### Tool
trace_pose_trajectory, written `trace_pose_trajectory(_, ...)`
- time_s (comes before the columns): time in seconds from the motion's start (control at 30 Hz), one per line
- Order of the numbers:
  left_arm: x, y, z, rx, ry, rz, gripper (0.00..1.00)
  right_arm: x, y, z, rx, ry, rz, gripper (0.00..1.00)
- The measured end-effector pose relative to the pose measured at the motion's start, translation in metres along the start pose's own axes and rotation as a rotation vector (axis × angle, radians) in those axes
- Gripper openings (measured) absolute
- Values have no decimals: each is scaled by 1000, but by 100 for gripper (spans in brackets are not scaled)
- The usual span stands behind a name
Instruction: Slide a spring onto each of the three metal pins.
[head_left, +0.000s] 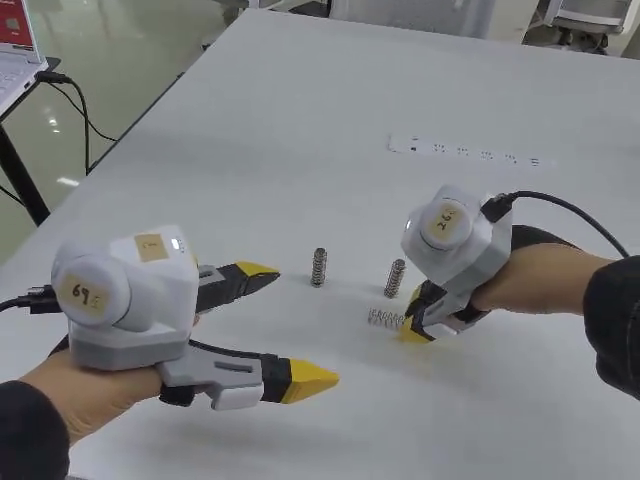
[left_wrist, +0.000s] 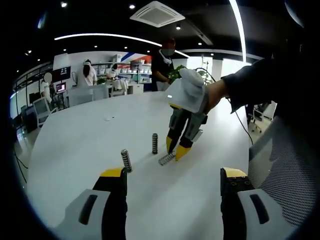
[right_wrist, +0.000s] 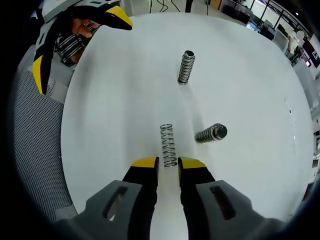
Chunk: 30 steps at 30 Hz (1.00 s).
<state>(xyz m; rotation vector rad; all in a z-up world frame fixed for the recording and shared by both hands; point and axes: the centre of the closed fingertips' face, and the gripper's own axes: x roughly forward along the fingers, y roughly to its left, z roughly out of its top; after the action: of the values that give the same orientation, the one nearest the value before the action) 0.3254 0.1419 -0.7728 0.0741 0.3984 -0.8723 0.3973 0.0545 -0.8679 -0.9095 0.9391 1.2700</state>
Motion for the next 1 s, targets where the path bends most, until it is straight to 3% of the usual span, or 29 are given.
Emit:
trace_pose_trajectory(0.5, 1, 0, 0, -2, 2, -5, 74, -5, 1, 1, -5, 2, 1, 13)
trace_pose_trajectory(1.0, 14, -13, 7, 29, 7, -63, 69, -48, 24, 10, -41, -31, 26, 13)
